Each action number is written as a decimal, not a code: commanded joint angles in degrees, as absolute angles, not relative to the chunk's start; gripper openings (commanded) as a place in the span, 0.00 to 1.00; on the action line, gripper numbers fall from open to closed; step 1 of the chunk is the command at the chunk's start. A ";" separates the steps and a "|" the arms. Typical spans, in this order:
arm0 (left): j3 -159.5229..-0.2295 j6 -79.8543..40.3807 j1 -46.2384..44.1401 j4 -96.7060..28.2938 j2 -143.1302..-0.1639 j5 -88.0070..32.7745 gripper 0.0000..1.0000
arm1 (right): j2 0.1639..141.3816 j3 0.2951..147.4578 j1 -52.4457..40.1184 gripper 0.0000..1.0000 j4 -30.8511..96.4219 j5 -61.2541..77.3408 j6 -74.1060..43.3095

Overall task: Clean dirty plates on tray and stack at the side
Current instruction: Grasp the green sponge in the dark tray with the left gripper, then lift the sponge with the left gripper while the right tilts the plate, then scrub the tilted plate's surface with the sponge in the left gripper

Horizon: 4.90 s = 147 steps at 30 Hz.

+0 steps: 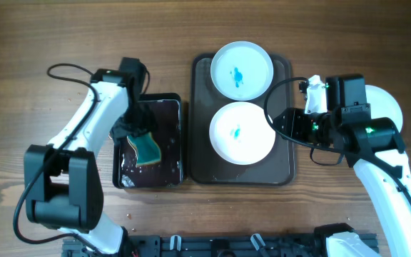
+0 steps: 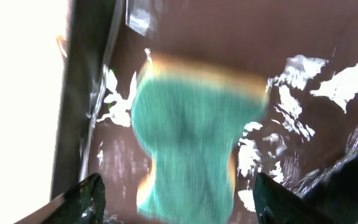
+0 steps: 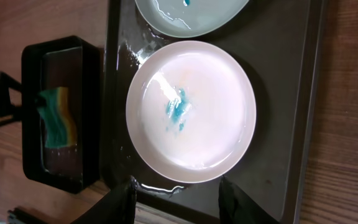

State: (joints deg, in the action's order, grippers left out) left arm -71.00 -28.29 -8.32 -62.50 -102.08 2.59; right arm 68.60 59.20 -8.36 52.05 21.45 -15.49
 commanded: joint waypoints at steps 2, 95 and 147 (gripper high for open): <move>-64.05 -27.40 -7.01 -53.56 -101.49 5.32 0.69 | 69.08 59.13 -8.29 0.43 52.12 22.55 -15.25; -64.20 -25.69 -13.06 -59.44 -101.14 -4.01 0.55 | 72.53 59.13 -8.29 0.40 53.60 20.38 -16.51; -77.54 -22.96 -15.14 -62.08 -94.52 -11.62 0.04 | 98.91 59.13 -8.27 0.36 46.46 13.67 -15.20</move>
State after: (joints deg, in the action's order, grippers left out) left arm -76.73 -24.01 -13.50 -63.07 -95.31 -7.29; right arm 95.15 59.20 -8.36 48.49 15.11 -16.25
